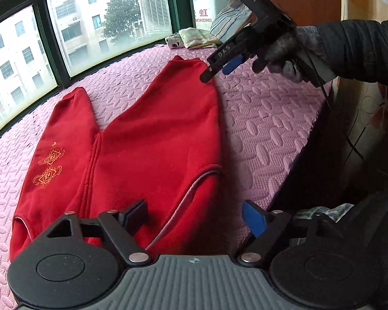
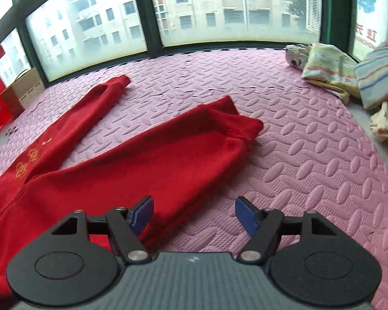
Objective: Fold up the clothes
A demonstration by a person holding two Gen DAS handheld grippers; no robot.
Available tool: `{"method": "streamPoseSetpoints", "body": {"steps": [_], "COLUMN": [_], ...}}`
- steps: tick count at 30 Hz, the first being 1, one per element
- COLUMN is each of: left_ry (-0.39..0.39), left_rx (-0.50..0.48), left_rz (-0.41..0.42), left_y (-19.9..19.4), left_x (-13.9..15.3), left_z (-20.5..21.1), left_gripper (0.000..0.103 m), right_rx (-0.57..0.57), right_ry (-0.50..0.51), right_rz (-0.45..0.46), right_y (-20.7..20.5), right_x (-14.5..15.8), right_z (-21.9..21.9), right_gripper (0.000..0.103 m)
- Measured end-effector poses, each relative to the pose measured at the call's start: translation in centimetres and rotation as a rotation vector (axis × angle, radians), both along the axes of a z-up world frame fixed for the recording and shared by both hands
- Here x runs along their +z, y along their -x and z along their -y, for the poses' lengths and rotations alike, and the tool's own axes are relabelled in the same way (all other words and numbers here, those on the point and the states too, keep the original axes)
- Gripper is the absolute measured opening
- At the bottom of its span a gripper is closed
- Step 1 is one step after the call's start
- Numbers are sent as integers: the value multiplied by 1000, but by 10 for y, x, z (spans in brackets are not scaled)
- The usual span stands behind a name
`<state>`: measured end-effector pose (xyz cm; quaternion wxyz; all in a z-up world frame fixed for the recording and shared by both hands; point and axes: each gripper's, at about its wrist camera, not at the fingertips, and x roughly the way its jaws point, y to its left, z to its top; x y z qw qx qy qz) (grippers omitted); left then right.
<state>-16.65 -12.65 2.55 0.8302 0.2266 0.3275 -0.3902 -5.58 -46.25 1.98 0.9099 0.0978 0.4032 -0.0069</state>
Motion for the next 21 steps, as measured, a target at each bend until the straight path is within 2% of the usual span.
{"method": "streamPoseSetpoints", "body": {"steps": [2, 4, 5, 7, 9, 10, 11, 14, 19, 21], "left_ry": [-2, -1, 2, 27, 49, 61, 74, 128, 246, 287], "left_rx": [7, 21, 28, 38, 51, 58, 66, 106, 197, 242], "left_rz": [9, 9, 6, -6, -12, -10, -13, -38, -99, -125], "left_y": [-1, -3, -5, -9, -12, -14, -15, -23, -40, -50], "left_x": [-1, 0, 1, 6, 11, 15, 18, 28, 48, 54], "left_z": [-2, -5, -6, -10, -13, -15, -17, -26, -50, -61], "left_gripper": [66, 48, 44, 29, 22, 19, 18, 15, 14, 14], "right_rx": [-56, -96, -109, -126, -145, -158, -169, -199, -208, -185], "right_ry": [-34, -61, -68, -71, -77, -83, -93, -120, -203, -199], "right_rz": [1, 3, 7, 9, 12, 12, 6, 4, 59, 80], "right_y": [-10, -20, -24, -31, -36, -39, -41, -49, -68, -83], "right_x": [-2, -5, -7, -9, -10, -11, -10, -5, 20, 33], "right_z": [13, 21, 23, 26, 27, 28, 29, 31, 30, 20], "right_gripper": [67, 63, 60, 57, 50, 40, 31, 14, 9, 9]}}
